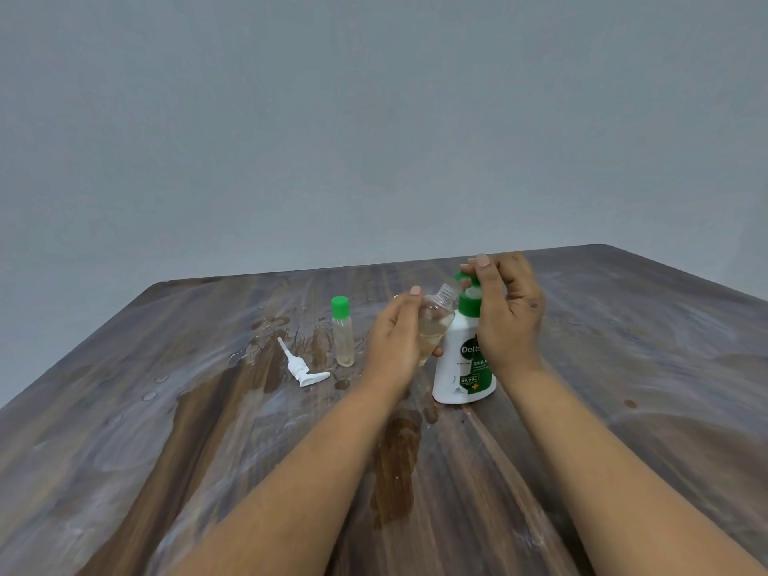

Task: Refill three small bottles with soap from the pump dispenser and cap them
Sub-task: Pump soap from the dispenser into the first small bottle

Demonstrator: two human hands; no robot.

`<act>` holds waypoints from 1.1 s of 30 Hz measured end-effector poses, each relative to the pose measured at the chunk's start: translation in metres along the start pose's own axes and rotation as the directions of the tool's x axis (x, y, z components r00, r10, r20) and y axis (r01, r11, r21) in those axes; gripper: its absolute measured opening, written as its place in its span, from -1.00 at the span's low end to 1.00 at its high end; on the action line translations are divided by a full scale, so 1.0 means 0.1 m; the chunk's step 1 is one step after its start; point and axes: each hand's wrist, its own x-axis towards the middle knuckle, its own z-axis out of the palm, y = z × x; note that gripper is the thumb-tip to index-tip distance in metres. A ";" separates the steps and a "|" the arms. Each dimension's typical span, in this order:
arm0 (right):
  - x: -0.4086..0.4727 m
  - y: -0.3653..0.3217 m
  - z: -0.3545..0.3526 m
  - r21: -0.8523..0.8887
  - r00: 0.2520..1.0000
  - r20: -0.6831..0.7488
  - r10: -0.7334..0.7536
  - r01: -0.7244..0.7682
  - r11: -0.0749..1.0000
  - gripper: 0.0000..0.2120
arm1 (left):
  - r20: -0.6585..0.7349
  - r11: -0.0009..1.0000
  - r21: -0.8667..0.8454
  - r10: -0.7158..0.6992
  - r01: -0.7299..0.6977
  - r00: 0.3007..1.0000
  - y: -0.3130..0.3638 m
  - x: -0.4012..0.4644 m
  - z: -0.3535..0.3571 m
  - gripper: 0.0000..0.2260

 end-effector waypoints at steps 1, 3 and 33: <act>0.00 -0.01 0.00 0.011 1.000 0.001 0.009 -0.009 1.000 -0.75 | 0.002 1.000 -0.002 0.001 -0.001 1.000 0.00 0.00 0.00 -0.71; 0.01 -0.03 0.01 0.018 1.000 0.004 0.018 -0.019 1.000 -0.74 | 0.005 1.000 -0.003 -0.001 0.001 1.000 0.00 0.00 0.00 -0.70; 0.00 -0.02 0.02 0.020 0.999 -0.034 -0.038 0.039 0.999 -0.74 | 0.008 1.000 -0.016 0.019 -0.019 1.000 -0.03 0.01 0.01 -0.71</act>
